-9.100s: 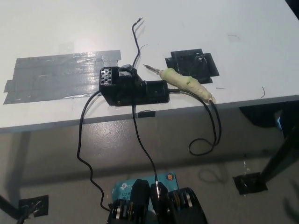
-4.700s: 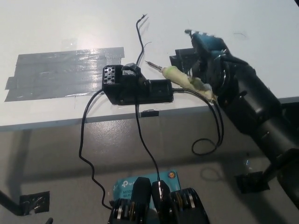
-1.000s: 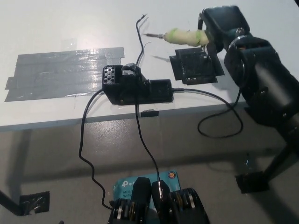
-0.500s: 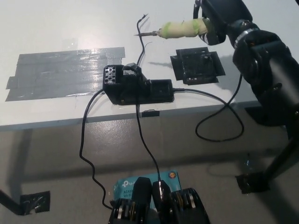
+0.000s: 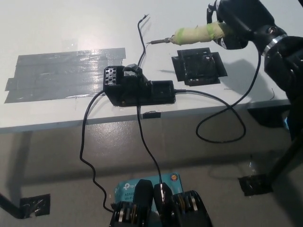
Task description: The robot uses its right hand to grab and lift the soldering gun kept on the middle of the table and puts it in its base
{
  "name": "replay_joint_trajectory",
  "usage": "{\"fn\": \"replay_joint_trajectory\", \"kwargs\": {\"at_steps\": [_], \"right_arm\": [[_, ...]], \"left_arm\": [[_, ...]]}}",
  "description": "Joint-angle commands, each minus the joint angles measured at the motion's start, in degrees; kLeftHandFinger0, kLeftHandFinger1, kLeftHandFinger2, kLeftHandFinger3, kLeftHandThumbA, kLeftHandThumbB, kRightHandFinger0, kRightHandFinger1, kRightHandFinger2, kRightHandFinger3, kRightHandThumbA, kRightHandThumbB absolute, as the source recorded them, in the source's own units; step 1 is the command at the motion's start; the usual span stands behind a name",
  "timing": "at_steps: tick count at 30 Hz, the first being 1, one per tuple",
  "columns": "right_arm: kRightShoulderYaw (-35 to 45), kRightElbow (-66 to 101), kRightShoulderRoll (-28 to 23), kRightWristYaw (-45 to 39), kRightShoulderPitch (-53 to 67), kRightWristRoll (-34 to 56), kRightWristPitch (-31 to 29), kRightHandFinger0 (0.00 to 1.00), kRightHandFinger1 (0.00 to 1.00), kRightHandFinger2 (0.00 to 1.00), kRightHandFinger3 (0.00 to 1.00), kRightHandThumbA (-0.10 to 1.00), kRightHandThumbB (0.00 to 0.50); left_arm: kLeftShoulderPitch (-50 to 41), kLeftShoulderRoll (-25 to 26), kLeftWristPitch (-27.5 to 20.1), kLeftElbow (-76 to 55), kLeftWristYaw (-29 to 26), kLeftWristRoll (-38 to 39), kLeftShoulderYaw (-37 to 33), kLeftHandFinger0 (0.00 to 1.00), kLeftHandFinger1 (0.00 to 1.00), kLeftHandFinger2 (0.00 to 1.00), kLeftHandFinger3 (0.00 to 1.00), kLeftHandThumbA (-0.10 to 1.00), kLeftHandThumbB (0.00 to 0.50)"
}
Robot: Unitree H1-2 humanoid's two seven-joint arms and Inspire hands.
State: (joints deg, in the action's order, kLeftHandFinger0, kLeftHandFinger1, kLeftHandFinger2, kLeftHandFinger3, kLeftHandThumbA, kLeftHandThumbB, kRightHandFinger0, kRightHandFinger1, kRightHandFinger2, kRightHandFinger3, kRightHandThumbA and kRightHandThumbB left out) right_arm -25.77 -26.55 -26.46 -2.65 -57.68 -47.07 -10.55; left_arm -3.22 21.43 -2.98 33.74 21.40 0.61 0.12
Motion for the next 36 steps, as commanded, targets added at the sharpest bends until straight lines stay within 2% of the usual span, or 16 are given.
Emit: {"fn": "replay_joint_trajectory", "kwargs": {"at_steps": [1,3,5,8,10,13,15,18,21,24,28,29,31,32,34,36], "right_arm": [[2.7,2.6,-2.0,4.4,-1.3,1.9,-6.1,0.00,0.00,0.02,0.10,-0.10,0.239],[3.1,2.6,-1.9,4.5,-1.1,1.7,-6.5,0.00,0.00,0.12,0.19,-0.10,0.247],[3.6,3.4,-1.8,3.6,-0.6,2.1,-6.7,0.00,0.01,0.13,0.24,-0.10,0.254],[3.8,3.6,-1.6,3.9,-0.4,1.3,-7.6,0.00,0.00,0.20,0.23,-0.10,0.264],[3.8,4.2,-1.5,3.7,-0.1,0.7,-7.4,0.00,0.00,0.22,0.24,-0.10,0.325],[3.8,5.0,-1.0,2.9,0.5,0.7,-7.3,0.00,0.00,0.26,0.23,-0.10,0.279],[4.0,5.2,-0.6,3.1,1.0,1.1,-7.4,0.00,0.00,0.25,0.20,-0.10,0.207],[4.1,4.6,0.4,3.0,0.9,1.4,-7.7,0.00,0.00,0.12,0.20,-0.10,0.186],[3.8,5.0,1.1,2.4,0.8,0.9,-7.2,0.00,0.00,0.18,0.21,-0.10,0.221],[3.6,4.6,2.0,1.7,0.7,1.0,-6.7,0.00,0.00,0.00,0.20,-0.10,0.241],[3.6,4.4,2.6,0.2,0.5,0.6,-5.2,0.00,0.00,0.04,0.17,-0.10,0.233],[3.6,4.0,2.7,0.3,0.3,0.5,-5.1,0.00,0.00,0.11,0.16,-0.10,0.236],[3.7,3.5,2.8,0.8,0.2,0.2,-5.4,0.00,0.00,0.00,0.12,-0.10,0.252],[3.7,3.2,2.9,1.2,0.2,0.2,-5.6,0.00,0.00,0.10,0.10,-0.10,0.252],[3.6,3.0,2.9,1.2,0.3,-0.1,-5.8,0.00,0.00,0.01,0.10,-0.10,0.253],[3.3,2.9,3.0,1.3,0.4,-0.8,-5.6,0.00,0.00,0.00,0.11,-0.10,0.255]], "left_arm": [[0.0,1.4,-2.1,0.2,-0.6,-0.4,0.0,0.00,0.00,0.30,0.60,1.00,0.500],[0.1,1.3,-2.1,0.4,-0.7,-0.5,-0.1,0.00,0.00,0.30,0.60,1.00,0.500],[0.0,1.3,-2.1,0.3,-1.3,-1.1,-0.2,0.00,0.00,0.31,0.59,1.00,0.500],[0.0,1.3,-1.6,0.1,-1.3,-1.0,-0.2,0.00,0.00,0.29,0.60,1.00,0.500],[-0.1,1.4,-1.8,0.0,-0.8,-0.8,-0.2,0.00,0.01,0.31,0.63,1.00,0.500],[-0.1,1.4,-2.3,0.2,-0.9,-0.9,-0.1,0.00,0.00,0.30,0.60,1.00,0.500],[-0.2,1.3,-1.8,-0.4,-1.1,-1.2,-0.3,0.00,0.00,0.30,0.60,1.00,0.500],[-0.1,1.3,-1.6,-0.9,-0.9,-1.0,-0.1,0.00,0.00,0.29,0.60,1.00,0.500],[0.0,1.1,-1.0,-1.3,-0.6,-0.6,0.1,0.00,0.02,0.29,0.59,1.00,0.500],[0.2,1.1,-1.3,-1.0,-0.9,-1.0,0.0,0.00,0.00,0.29,0.57,1.00,0.500],[0.5,0.8,-1.5,-0.4,-0.8,-0.8,0.1,0.00,0.00,0.29,0.57,1.00,0.500],[0.4,0.9,-1.2,-1.0,-0.9,-1.0,0.0,0.00,0.00,0.29,0.58,1.00,0.500],[0.4,1.0,-1.4,-1.3,-0.7,-1.0,0.0,0.00,0.01,0.28,0.58,1.00,0.500],[0.4,1.1,-1.5,-1.3,-0.9,-1.2,-0.1,0.00,0.01,0.28,0.60,1.00,0.500],[0.3,1.1,-1.6,-1.4,-0.7,-1.2,-0.1,0.00,0.02,0.28,0.60,1.00,0.500],[0.6,0.9,-1.6,-0.9,-0.9,-1.2,-0.1,0.00,0.00,0.29,0.60,1.00,0.500]]}}
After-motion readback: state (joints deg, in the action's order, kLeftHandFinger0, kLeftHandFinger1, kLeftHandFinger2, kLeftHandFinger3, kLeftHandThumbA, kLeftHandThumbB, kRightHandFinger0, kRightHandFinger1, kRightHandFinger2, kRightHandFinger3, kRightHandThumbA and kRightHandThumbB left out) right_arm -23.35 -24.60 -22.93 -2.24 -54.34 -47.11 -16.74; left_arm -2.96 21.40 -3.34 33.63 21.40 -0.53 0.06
